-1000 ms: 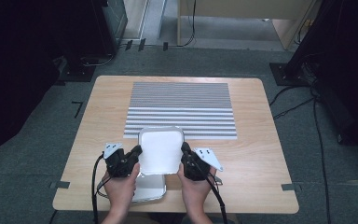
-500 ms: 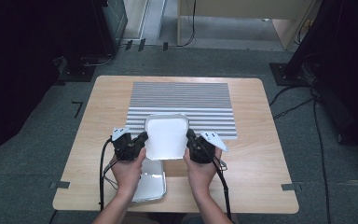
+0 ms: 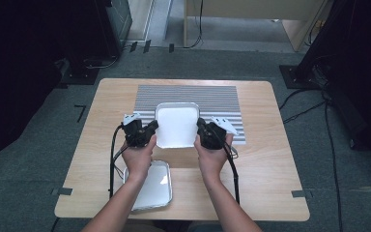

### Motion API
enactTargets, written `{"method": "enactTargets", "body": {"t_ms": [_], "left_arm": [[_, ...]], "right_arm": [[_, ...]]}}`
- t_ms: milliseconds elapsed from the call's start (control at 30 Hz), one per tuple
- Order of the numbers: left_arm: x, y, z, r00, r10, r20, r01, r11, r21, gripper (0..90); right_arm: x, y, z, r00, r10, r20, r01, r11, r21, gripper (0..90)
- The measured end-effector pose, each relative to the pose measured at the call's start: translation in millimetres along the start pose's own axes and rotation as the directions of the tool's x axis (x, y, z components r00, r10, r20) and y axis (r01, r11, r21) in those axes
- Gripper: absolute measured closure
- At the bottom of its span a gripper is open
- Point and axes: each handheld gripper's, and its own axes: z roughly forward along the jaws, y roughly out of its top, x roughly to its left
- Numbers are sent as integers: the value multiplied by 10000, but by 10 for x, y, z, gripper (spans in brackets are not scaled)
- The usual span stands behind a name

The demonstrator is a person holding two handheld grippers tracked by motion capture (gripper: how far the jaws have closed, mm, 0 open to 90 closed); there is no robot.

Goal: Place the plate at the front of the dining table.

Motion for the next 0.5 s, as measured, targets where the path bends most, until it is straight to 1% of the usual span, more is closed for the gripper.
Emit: {"method": "enactTargets", "body": {"t_ms": [33, 133, 167, 233, 300, 333, 500], "left_arm": [[1, 20, 38, 10000, -58, 43, 58, 10000, 16, 894], [4, 64, 160, 9999, -33, 97, 32, 9999, 136, 894], [4, 77, 212, 9998, -124, 142, 122, 9998, 140, 894], [9, 101, 275, 9997, -141, 179, 138, 9997, 181, 894], [15, 132, 360, 9991, -307, 281, 299, 9991, 300, 894], [20, 146, 397, 9990, -326, 321, 313, 9988, 387, 895], [22, 179, 559, 9978, -550, 358, 530, 9970, 563, 895]], "right_arm": [[-15, 19, 27, 10000, 3, 10, -3, 10000, 23, 900], [-62, 67, 108, 9999, 25, 111, -26, 10000, 71, 900], [-75, 83, 138, 9999, 30, 152, -32, 10000, 88, 900], [-105, 120, 193, 9998, -59, 205, 57, 9999, 101, 900], [-137, 157, 253, 9995, -157, 281, 154, 9998, 110, 900], [-150, 173, 276, 9993, -181, 323, 177, 9998, 130, 900], [-219, 248, 385, 9980, -484, 417, 474, 9986, 227, 900]]}}
